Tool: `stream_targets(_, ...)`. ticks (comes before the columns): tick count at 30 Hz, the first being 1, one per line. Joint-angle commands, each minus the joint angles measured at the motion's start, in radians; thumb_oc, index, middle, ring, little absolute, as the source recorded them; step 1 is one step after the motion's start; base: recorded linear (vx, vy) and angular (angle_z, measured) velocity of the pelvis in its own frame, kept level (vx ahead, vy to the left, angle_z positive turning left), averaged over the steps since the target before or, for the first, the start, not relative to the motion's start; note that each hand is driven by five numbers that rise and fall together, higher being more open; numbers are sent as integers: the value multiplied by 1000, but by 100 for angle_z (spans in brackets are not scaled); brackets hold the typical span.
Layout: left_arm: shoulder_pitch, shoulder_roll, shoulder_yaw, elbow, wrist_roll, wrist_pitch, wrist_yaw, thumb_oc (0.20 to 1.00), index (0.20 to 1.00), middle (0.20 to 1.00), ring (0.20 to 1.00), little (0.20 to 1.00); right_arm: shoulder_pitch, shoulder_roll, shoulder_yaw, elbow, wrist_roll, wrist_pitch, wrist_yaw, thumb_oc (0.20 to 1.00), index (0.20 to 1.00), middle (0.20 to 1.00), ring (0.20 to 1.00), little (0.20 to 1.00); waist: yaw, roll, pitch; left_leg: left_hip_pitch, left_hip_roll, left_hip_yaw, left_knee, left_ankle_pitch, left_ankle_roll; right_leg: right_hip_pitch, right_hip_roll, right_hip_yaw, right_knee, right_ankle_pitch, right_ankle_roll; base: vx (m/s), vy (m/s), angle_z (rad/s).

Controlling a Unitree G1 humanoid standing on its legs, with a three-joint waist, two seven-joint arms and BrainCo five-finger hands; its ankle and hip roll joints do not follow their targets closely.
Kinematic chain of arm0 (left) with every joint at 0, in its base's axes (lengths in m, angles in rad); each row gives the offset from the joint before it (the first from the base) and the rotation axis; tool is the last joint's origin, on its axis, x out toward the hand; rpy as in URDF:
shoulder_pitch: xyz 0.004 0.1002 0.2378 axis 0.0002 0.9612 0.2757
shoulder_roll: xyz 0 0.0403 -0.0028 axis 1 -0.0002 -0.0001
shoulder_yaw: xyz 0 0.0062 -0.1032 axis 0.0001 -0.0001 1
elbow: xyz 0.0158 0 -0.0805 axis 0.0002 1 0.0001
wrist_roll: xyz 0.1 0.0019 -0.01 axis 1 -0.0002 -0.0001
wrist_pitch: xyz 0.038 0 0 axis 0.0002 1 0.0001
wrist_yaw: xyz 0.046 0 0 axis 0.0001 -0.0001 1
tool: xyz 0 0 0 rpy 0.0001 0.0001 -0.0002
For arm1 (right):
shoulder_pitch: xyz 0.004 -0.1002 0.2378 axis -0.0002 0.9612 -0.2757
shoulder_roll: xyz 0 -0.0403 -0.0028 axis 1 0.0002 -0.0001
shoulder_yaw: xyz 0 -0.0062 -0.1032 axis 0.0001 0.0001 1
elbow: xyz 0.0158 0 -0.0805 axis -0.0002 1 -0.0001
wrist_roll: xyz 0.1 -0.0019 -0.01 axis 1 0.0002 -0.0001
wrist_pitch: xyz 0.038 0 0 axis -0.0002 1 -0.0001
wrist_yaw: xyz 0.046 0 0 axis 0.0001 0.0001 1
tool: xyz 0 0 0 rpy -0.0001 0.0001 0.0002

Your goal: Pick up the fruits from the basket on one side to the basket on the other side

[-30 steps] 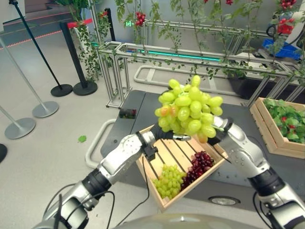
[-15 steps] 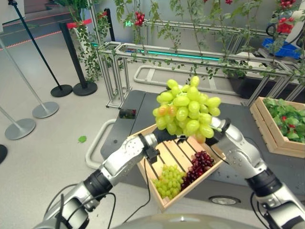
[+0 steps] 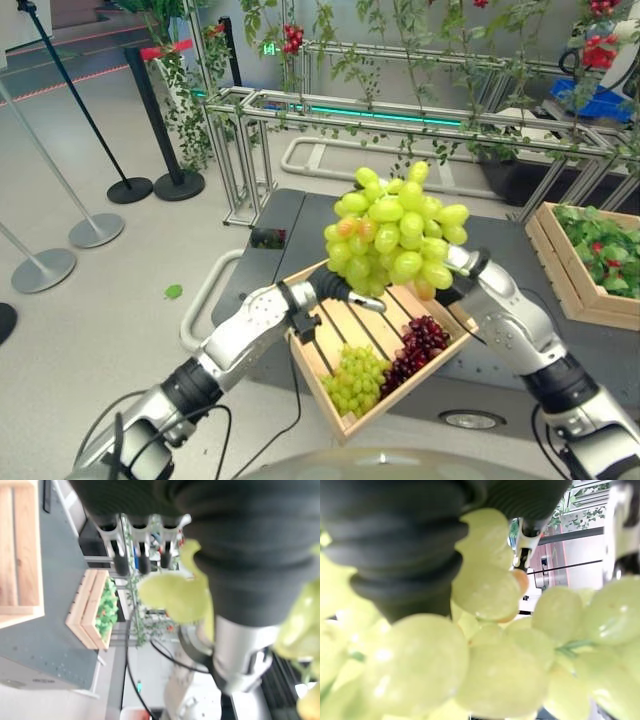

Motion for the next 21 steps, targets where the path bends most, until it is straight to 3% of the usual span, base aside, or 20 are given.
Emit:
stream_targets(1, -30, 6, 69, -6, -64, -70, -31, 1000, 1000, 1000, 1000, 1000, -33, -3, -98, -55, 8, -88, 12, 200, 200, 200, 200, 200, 3, -22, -3, 42, -68, -62, 45, -133, 84, -44, 41, -40, 122, -69, -6, 0, 0, 0)
stream_targets(14, -13, -42, 53, -10, -255, -45, -68, 1000, 1000, 1000, 1000, 1000, -28, 12, -72, -55, 24, -93, 26, 200, 200, 200, 200, 200, 1, -29, -4, 40, -68, -64, 47, -135, 84, -46, 43, -37, 124, -71, -7, 0, 0, 1)
stream_targets(21, -62, -81, 9, -2, -272, -44, -50, 1000, 1000, 1000, 1000, 1000, -37, 33, -40, -51, 26, -90, 28, 200, 200, 200, 200, 200, -2, -31, -6, 42, -68, -60, 48, -136, 86, -46, 43, -33, 124, -71, -7, 0, 0, 0)
